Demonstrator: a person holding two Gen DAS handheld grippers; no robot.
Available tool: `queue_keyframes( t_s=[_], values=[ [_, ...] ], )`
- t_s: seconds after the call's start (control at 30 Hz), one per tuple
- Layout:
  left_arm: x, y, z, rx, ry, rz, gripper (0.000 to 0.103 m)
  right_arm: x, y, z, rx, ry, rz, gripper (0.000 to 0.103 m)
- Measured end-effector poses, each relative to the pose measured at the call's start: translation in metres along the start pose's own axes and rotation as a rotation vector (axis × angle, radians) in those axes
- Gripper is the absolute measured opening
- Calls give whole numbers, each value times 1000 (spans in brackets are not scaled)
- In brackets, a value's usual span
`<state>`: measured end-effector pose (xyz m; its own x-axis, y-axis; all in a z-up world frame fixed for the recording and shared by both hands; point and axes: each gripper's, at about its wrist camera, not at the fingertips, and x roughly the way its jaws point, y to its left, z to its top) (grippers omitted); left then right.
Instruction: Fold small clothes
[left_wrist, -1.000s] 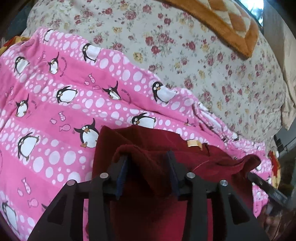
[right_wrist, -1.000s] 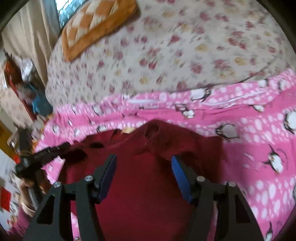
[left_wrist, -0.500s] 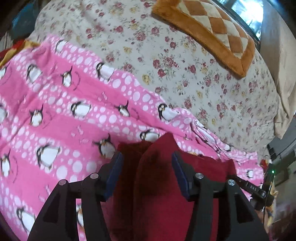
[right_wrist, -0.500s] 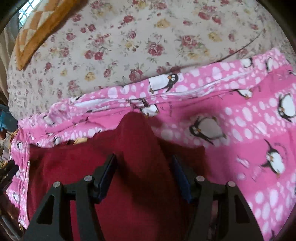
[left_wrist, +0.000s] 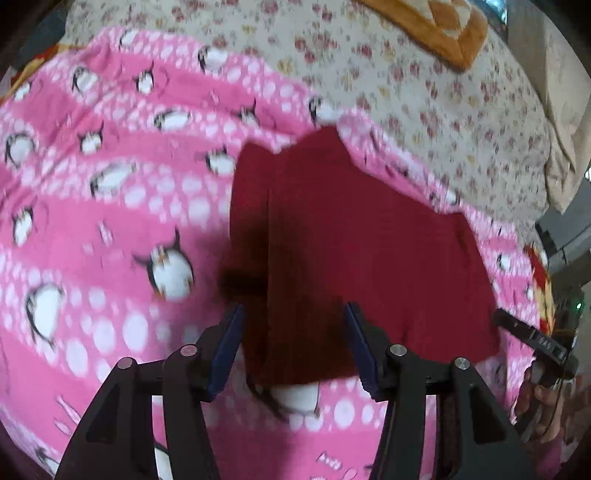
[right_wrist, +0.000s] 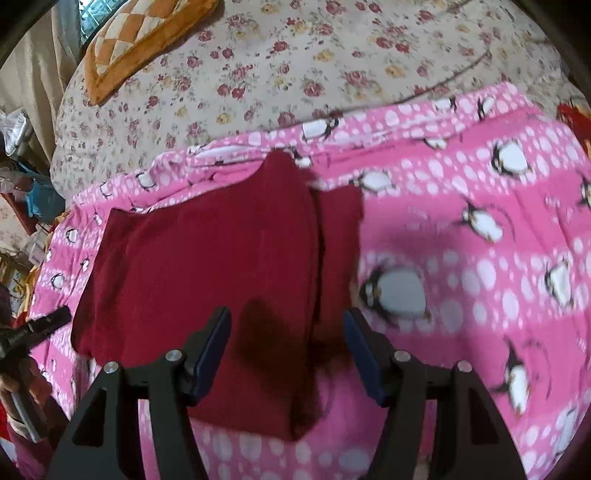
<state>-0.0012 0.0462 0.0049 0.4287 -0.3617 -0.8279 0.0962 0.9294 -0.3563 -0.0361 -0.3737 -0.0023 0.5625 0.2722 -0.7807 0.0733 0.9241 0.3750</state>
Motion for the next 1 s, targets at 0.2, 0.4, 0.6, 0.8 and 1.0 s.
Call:
queue_keyframes(
  t_s=[0.2,0.4,0.6,0.8,1.0],
  values=[
    [0,-7,-9,61,-12,50,0,12,13,-19,-58,41,-5,15],
    [-11,13,-16,9,-27,52,0,-21,5,-21,-75,-8,9,7],
    [-19,5,-15,-5,-56,63,0,-9,-4,-31,-49,40,-17,12],
    [-31,-2,1,-37,-121,98,3,-34,14,-11,-56,-13,-35,41],
    [-10,-18,20,-11,-114,177,5,0,45,20,-102,-21,-54,46]
  ],
)
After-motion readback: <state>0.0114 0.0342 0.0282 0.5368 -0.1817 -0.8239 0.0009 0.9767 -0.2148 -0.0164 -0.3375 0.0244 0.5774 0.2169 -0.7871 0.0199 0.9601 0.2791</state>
